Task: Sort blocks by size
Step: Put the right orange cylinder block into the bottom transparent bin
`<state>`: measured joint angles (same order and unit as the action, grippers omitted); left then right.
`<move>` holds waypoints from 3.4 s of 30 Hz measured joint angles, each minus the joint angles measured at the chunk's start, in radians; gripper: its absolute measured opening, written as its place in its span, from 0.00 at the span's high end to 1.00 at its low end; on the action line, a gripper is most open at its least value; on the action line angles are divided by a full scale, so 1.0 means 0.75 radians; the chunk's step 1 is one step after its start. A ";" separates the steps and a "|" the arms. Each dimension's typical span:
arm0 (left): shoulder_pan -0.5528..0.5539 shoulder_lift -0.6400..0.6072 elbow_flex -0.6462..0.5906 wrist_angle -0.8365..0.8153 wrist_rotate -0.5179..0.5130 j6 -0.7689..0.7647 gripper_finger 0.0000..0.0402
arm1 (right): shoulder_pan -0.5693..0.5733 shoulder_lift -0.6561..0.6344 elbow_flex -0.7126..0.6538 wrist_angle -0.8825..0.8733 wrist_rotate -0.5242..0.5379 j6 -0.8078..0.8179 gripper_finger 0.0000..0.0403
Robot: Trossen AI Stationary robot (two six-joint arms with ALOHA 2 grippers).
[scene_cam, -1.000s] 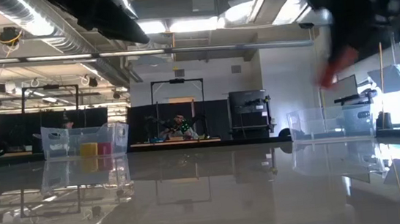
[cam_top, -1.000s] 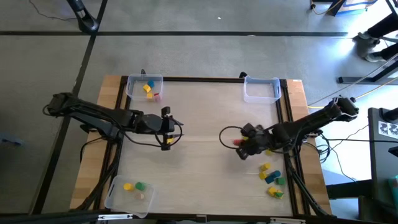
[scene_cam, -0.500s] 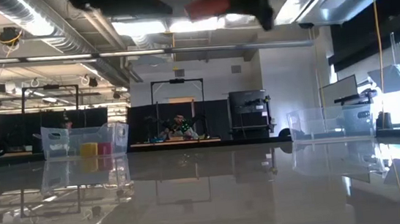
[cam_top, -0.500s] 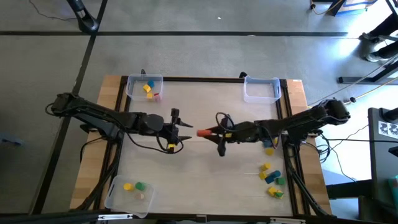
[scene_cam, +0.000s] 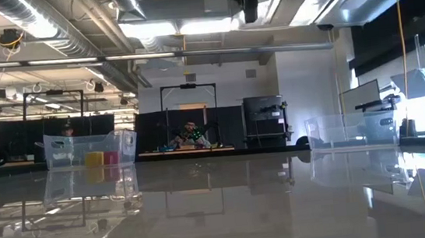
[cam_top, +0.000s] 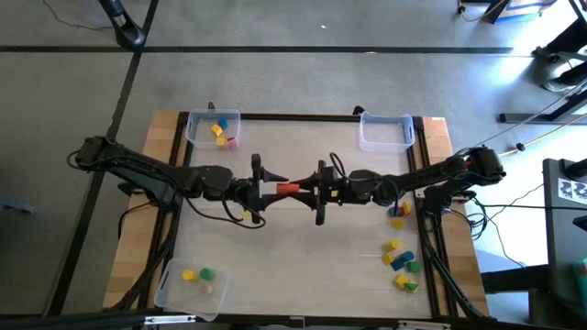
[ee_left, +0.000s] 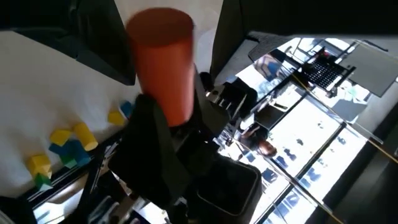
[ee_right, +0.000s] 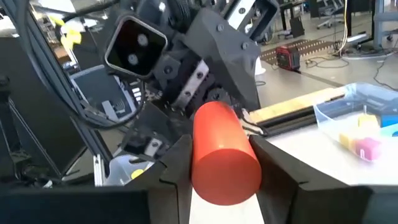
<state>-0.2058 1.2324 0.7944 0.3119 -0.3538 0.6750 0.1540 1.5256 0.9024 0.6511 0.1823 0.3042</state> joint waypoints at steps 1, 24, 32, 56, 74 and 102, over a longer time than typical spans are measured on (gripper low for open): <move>0.000 0.000 0.000 -0.001 0.000 0.018 0.51 | 0.002 0.000 0.000 0.007 0.000 0.000 0.69; -0.042 -0.030 -0.001 -0.053 -0.003 -0.123 0.71 | 0.003 -0.071 -0.001 -0.073 -0.093 -0.033 0.31; -0.184 -0.141 0.122 -0.655 -0.101 -0.484 0.71 | 0.022 -0.235 -0.001 -0.363 -0.154 -0.034 0.19; -0.900 -0.089 0.418 -1.544 0.033 -1.981 0.71 | 0.025 -0.043 -0.001 -0.464 -0.046 0.168 0.25; -1.321 0.321 0.418 -1.587 0.349 -2.962 0.71 | 0.173 0.033 0.000 -0.405 0.082 0.267 0.25; -1.328 0.577 0.412 -1.615 0.411 -2.917 0.54 | 0.170 0.033 0.000 -0.456 0.089 0.261 0.25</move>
<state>-1.2017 1.6654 1.1034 -0.8997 -0.0455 -1.5127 0.2817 1.5505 0.9024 0.3087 0.2489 0.4999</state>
